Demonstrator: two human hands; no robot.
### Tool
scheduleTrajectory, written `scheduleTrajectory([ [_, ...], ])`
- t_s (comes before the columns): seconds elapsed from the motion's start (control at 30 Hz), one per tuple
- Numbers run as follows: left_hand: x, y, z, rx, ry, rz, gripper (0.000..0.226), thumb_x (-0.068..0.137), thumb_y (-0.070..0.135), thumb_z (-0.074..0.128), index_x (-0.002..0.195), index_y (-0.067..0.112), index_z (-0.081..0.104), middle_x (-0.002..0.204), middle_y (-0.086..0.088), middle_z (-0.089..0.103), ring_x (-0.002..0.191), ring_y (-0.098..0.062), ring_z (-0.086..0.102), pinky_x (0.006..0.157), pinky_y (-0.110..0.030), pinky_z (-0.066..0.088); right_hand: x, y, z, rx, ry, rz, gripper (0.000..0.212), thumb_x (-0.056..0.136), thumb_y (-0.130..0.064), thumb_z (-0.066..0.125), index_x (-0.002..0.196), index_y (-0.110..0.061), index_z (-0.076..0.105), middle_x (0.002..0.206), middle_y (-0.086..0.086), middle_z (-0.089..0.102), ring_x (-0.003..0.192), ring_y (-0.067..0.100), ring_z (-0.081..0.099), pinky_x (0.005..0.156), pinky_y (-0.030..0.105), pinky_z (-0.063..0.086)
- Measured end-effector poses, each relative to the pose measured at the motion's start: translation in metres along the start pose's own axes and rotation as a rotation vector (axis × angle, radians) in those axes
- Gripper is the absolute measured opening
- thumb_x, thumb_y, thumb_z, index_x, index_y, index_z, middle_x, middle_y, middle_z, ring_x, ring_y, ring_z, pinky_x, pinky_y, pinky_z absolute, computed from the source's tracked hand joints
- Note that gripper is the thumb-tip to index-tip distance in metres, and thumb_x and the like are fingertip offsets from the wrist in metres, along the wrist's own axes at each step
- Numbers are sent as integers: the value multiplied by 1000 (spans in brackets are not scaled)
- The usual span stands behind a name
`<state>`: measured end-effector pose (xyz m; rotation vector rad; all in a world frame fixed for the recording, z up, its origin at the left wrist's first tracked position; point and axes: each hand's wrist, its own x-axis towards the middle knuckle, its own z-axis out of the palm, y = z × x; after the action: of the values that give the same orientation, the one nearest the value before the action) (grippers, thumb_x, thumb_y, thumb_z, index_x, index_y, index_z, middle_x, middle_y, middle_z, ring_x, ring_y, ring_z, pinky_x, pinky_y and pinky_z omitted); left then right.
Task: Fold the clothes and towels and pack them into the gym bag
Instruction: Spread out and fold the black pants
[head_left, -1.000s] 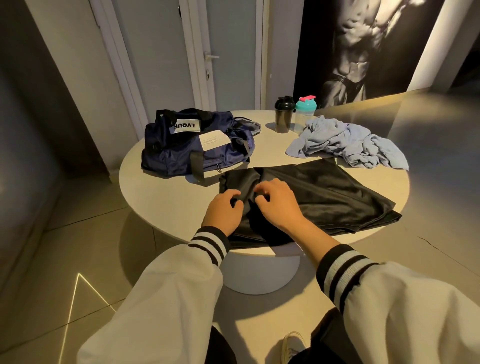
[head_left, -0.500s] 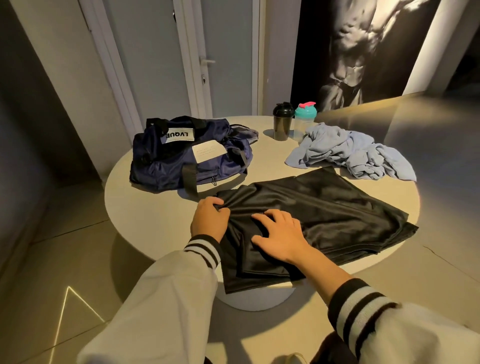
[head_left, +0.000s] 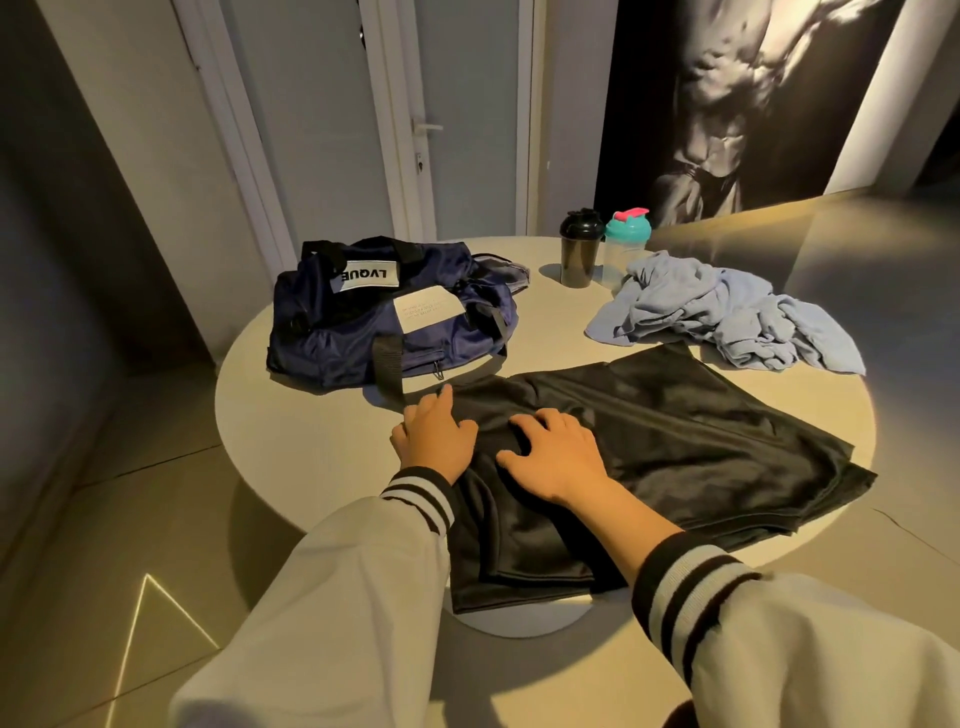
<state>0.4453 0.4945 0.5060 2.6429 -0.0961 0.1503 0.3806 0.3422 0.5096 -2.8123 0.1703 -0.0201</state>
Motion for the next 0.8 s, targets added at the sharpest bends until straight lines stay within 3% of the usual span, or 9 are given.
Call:
scheduleTrajectory([
  [0.17, -3, -1, 0, -6, 0, -37, 68, 98, 34, 46, 158, 21, 19, 155, -7, 36, 141, -29, 32, 114, -48, 24, 11, -19, -8, -32, 15, 102, 68, 88, -62, 45, 146, -28, 37, 154, 14, 25, 142, 38, 19, 115, 51, 24],
  [0.27, -1, -1, 2, 33, -24, 4, 59, 99, 36, 41, 156, 31, 26, 155, -1, 38, 141, -26, 30, 114, -45, 22, 14, -17, 3, -27, -10, 27, 70, 93, -65, 36, 155, -35, 24, 165, 10, 10, 152, 35, 1, 121, 54, 5],
  [0.37, 2, 1, 5, 105, -78, -3, 57, 101, 39, 31, 157, 32, 23, 164, 1, 24, 146, -22, 20, 116, -43, 18, 19, -14, 3, -10, -136, 91, 83, 89, -80, 28, 158, -39, 9, 168, 8, -4, 152, 35, -12, 122, 56, -6],
  [0.53, 3, 5, 5, 141, -91, -61, 61, 100, 41, 29, 158, 23, 21, 167, -3, 14, 148, -25, 17, 117, -44, 17, 27, -18, -9, 20, -222, 186, 102, 78, -85, 46, 159, -38, 5, 166, 15, -7, 151, 39, -14, 121, 57, -5],
  [0.6, 2, 4, 4, 133, -86, -51, 62, 101, 41, 29, 158, 21, 20, 166, -2, 15, 148, -25, 17, 117, -44, 17, 30, -19, -6, 50, -107, 137, 95, 81, -78, 51, 158, -36, 15, 166, 11, 3, 152, 35, -6, 119, 60, -4],
  [0.7, 0, 4, 3, 143, -84, -16, 60, 102, 39, 29, 158, 21, 20, 167, 0, 13, 148, -24, 17, 117, -43, 15, 38, -19, -2, 67, 116, -37, 65, 95, -54, 43, 154, -30, 31, 163, 1, 21, 152, 22, 5, 118, 61, -7],
  [0.8, 0, 5, 4, 180, -93, -6, 59, 102, 38, 26, 158, 22, 21, 167, 1, 12, 148, -23, 18, 117, -43, 16, 50, -17, -2, 86, -55, 17, 61, 102, -47, 25, 159, -28, 17, 168, 0, 9, 154, 25, -2, 121, 57, -7],
])
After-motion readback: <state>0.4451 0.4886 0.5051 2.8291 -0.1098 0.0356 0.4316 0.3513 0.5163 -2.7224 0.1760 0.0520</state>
